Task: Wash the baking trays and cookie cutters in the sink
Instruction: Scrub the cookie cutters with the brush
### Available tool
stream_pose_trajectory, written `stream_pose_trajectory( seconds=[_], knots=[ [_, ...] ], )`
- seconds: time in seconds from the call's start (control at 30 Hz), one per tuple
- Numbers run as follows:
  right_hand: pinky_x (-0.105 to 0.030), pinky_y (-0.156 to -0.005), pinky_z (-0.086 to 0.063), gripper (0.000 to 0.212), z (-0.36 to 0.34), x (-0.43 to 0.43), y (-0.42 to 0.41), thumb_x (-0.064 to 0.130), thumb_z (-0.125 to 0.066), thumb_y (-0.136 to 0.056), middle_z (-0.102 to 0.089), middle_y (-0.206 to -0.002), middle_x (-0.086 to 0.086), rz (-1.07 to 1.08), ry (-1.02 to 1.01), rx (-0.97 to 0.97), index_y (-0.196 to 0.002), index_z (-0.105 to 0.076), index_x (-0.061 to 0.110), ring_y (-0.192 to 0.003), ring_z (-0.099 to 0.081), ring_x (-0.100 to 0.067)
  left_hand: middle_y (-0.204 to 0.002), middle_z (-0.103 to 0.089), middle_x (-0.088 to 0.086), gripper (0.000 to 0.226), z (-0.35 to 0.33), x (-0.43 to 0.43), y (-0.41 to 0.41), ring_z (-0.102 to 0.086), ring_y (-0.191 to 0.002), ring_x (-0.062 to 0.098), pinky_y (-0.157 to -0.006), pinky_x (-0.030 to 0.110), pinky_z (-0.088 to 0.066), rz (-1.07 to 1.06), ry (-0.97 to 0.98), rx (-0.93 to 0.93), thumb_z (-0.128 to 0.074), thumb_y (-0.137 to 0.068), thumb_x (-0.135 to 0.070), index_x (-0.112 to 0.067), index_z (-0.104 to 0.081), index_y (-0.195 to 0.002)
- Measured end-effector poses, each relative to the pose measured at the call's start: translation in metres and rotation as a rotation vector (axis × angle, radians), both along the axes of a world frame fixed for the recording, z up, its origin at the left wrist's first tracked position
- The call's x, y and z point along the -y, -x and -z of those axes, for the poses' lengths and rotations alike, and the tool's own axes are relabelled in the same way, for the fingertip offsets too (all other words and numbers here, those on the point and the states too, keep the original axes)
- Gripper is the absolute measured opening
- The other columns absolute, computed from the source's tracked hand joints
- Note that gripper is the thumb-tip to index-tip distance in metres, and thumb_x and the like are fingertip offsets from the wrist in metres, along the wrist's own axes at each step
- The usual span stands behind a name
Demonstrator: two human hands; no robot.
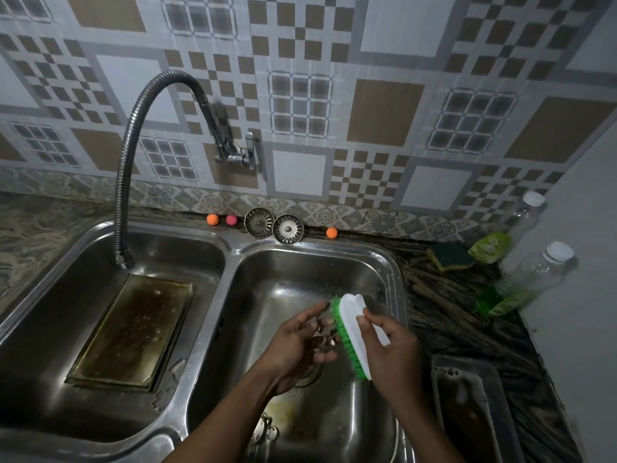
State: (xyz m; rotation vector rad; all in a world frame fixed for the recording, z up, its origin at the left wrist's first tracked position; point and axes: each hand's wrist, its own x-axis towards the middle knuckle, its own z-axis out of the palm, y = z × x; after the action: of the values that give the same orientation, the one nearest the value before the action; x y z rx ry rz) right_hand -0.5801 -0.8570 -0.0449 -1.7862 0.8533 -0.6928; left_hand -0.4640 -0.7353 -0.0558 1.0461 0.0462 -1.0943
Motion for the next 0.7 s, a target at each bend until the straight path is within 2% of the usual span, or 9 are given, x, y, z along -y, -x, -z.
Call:
stream_pose_trajectory(
  seconds=[0.17,0.27,0.33,0.4,0.47,0.53,0.57,0.63,0.7],
  knots=[
    [-0.003,-0.074,-0.045,0.015,-0.006,-0.002,0.001,0.020,-0.073,-0.085,-0.070,-0.094,0.023,-0.004,-0.049,0.060,-0.095,-0.073,0.032,-0.093,-0.063,0.010,-0.115,-0.070,0.017,0.030,-0.004,-0.006,-0.003,-0.067,-0.098,0.033,-0.079,0.041,-0.061,0.161,0.015,-0.009,-0.047,-0.100,-0.006,-0.011,-0.072,-0.115],
    [-0.003,-0.075,-0.044,0.016,-0.008,-0.003,0.000,0.020,-0.073,-0.085,-0.070,-0.095,0.023,-0.025,-0.055,0.079,-0.097,-0.073,0.030,-0.094,-0.063,0.011,-0.109,-0.071,0.013,0.030,-0.006,-0.011,-0.004,-0.068,-0.092,0.028,-0.064,0.035,-0.060,0.317,-0.020,0.067,-0.046,-0.101,-0.006,-0.011,-0.066,-0.123],
    [-0.003,-0.074,-0.044,0.016,-0.010,-0.002,-0.002,0.021,-0.073,-0.085,-0.071,-0.094,0.022,-0.042,-0.056,0.081,-0.097,-0.073,0.030,-0.093,-0.063,0.011,-0.096,-0.072,0.012,0.027,-0.009,-0.012,-0.004,-0.070,-0.079,0.024,-0.055,0.031,-0.058,0.421,-0.063,0.119,-0.045,-0.103,-0.010,-0.010,-0.065,-0.119],
    [-0.002,-0.072,-0.043,0.015,-0.010,-0.001,-0.003,0.021,-0.074,-0.084,-0.070,-0.093,0.023,-0.052,-0.055,0.072,-0.097,-0.074,0.029,-0.092,-0.062,0.012,-0.088,-0.069,0.012,0.024,-0.009,-0.013,-0.004,-0.068,-0.073,0.022,-0.051,0.030,-0.055,0.500,-0.125,0.152,-0.046,-0.103,-0.017,-0.006,-0.064,-0.115],
    [-0.002,-0.071,-0.043,0.014,-0.009,-0.002,-0.004,0.022,-0.074,-0.084,-0.070,-0.093,0.023,-0.056,-0.041,0.061,-0.097,-0.075,0.028,-0.092,-0.062,0.013,-0.091,-0.064,0.013,0.030,-0.007,-0.012,-0.002,-0.065,-0.078,0.025,-0.052,0.031,-0.054,0.529,-0.116,0.117,-0.050,-0.102,-0.022,0.001,-0.059,-0.120],
    [-0.003,-0.072,-0.044,0.015,-0.007,-0.001,-0.006,0.022,-0.074,-0.084,-0.070,-0.093,0.022,-0.039,-0.035,0.062,-0.098,-0.075,0.025,-0.092,-0.062,0.012,-0.096,-0.066,0.012,0.030,-0.003,-0.010,0.001,-0.062,-0.081,0.024,-0.057,0.031,-0.055,0.531,-0.057,0.076,-0.057,-0.097,-0.014,-0.004,-0.059,-0.126],
    [-0.003,-0.073,-0.044,0.015,-0.007,0.000,-0.006,0.021,-0.074,-0.084,-0.070,-0.094,0.022,-0.023,-0.038,0.074,-0.099,-0.076,0.024,-0.093,-0.063,0.011,-0.098,-0.067,0.012,0.035,-0.001,-0.011,0.002,-0.062,-0.081,0.022,-0.059,0.029,-0.054,0.539,-0.041,0.117,-0.060,-0.093,-0.005,-0.008,-0.060,-0.127],
    [-0.004,-0.076,-0.045,0.016,-0.006,0.003,-0.003,0.021,-0.073,-0.085,-0.071,-0.095,0.021,0.004,-0.052,0.094,-0.099,-0.075,0.026,-0.094,-0.064,0.010,-0.099,-0.067,0.015,0.049,0.005,-0.012,0.003,-0.061,-0.078,0.020,-0.061,0.028,-0.053,0.510,-0.048,0.193,-0.057,-0.086,0.011,-0.012,-0.060,-0.129],
    [-0.005,-0.076,-0.046,0.016,-0.007,0.007,0.001,0.024,-0.073,-0.085,-0.072,-0.098,0.022,-0.010,-0.057,0.083,-0.098,-0.074,0.034,-0.095,-0.064,0.009,-0.096,-0.065,0.015,0.047,0.008,-0.013,0.001,-0.063,-0.078,0.022,-0.064,0.031,-0.054,0.390,-0.086,0.154,-0.053,-0.089,0.014,-0.015,-0.061,-0.126]
  ],
)
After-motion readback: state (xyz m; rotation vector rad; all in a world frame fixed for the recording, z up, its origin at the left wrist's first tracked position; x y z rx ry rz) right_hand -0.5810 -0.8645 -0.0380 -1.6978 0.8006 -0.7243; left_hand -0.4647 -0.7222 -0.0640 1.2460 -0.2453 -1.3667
